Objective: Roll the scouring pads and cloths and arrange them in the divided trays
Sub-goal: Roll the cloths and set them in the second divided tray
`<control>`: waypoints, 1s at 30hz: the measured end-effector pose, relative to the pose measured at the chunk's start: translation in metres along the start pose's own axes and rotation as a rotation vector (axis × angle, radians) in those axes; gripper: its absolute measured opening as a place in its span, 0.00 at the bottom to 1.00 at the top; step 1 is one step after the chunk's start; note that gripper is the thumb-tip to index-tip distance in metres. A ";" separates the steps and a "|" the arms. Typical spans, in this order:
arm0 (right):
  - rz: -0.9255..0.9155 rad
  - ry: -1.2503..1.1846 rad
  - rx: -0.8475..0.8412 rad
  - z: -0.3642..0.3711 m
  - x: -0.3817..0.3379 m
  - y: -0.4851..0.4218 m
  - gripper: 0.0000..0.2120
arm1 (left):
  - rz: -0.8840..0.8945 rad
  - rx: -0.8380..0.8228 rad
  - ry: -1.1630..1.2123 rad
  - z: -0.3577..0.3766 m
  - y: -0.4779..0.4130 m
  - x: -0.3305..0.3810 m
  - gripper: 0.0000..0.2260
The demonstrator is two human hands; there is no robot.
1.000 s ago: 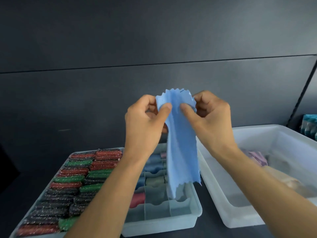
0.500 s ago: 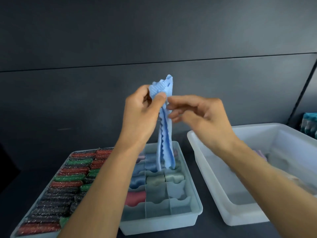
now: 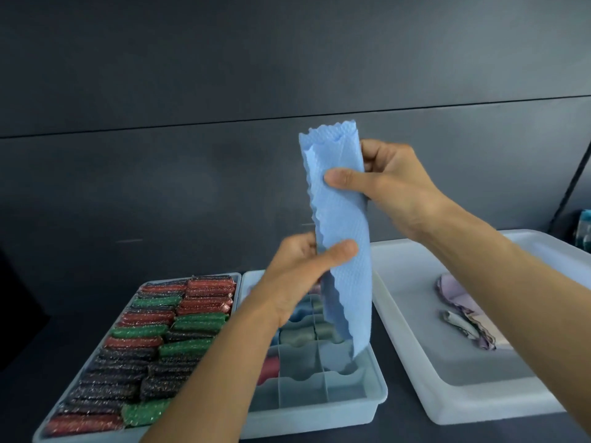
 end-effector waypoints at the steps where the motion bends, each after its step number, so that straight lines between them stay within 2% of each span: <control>1: -0.006 -0.003 0.007 -0.001 -0.001 -0.001 0.15 | -0.041 0.032 -0.012 0.002 0.000 -0.005 0.09; 5: -0.083 0.014 0.003 -0.001 0.000 0.003 0.10 | -0.238 0.156 0.035 0.001 -0.007 -0.013 0.19; 7: -0.157 0.042 -0.035 0.000 0.004 0.013 0.07 | -0.306 0.175 0.131 -0.003 -0.012 -0.015 0.17; 10: -0.262 0.301 -0.142 0.002 0.022 0.032 0.06 | -0.336 0.156 0.363 -0.010 -0.016 -0.012 0.14; 12: -0.292 0.455 -0.188 0.003 0.040 0.042 0.08 | -0.354 0.114 0.588 -0.016 -0.017 -0.011 0.18; 14: -0.380 0.555 -0.198 0.003 0.055 0.047 0.11 | -0.366 0.067 0.710 -0.020 -0.017 -0.009 0.23; 16: -0.450 0.603 -0.218 0.001 0.063 0.050 0.13 | -0.358 0.035 0.669 -0.021 -0.017 -0.007 0.28; 17: -0.460 0.603 -0.229 -0.001 0.063 0.052 0.13 | -0.335 0.040 0.594 -0.022 -0.019 -0.009 0.27; 21: -0.520 0.636 -0.276 -0.007 0.064 0.055 0.14 | -0.306 0.129 0.406 -0.026 -0.024 -0.012 0.09; 24: -0.660 0.874 -0.315 -0.012 0.067 0.052 0.26 | -0.334 0.132 0.400 -0.031 -0.025 -0.014 0.05; 26: -0.742 1.024 -0.312 -0.012 0.070 0.049 0.29 | -0.347 0.090 0.431 -0.029 -0.023 -0.014 0.06; 28: -0.759 0.981 -0.272 -0.009 0.072 0.047 0.25 | -0.367 0.039 0.472 -0.025 -0.021 -0.018 0.09; 30: -0.631 0.721 -0.179 0.000 0.071 0.048 0.19 | -0.368 0.039 0.468 -0.022 -0.021 -0.024 0.14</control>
Point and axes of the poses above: each hand's wrist, its own y-axis away from the middle knuckle, its own z-axis out of the palm, x = y × z, the point moved 1 cm from there along -y, towards the middle knuckle
